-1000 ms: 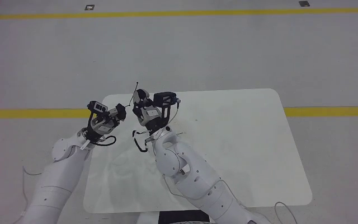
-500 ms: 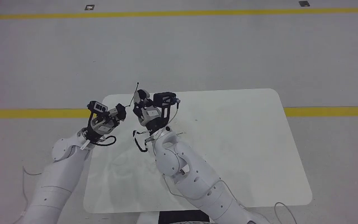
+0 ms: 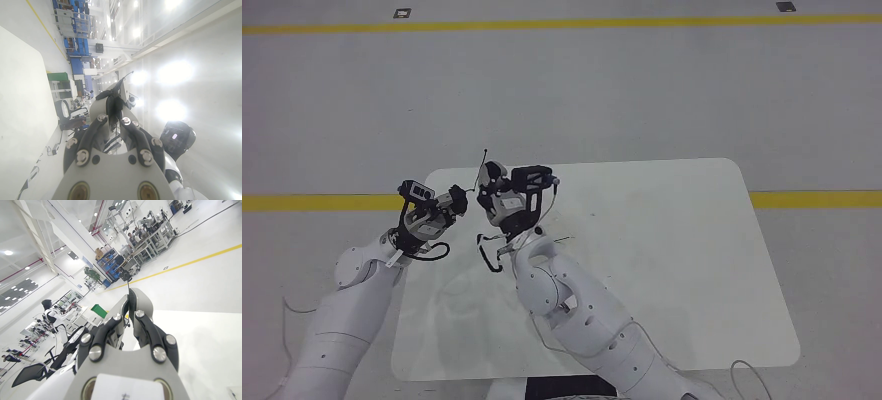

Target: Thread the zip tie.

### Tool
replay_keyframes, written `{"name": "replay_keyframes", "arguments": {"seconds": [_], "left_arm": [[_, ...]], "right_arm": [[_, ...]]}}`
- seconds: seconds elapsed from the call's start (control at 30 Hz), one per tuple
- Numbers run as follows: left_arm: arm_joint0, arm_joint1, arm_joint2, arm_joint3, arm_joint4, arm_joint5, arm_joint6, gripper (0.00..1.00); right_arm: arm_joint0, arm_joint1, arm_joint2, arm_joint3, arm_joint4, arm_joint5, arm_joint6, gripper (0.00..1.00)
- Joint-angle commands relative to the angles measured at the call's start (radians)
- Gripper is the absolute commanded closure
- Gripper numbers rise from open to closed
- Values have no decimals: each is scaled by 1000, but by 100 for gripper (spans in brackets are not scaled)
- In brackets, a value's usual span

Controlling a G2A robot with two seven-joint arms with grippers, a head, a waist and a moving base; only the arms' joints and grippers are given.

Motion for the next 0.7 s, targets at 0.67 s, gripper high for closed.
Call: {"name": "replay_keyframes", "arguments": {"seconds": [0.67], "left_arm": [[13, -2, -1, -35, 14, 13, 45, 100]], "right_arm": [[-27, 2, -4, -17, 9, 39, -47, 100]]}}
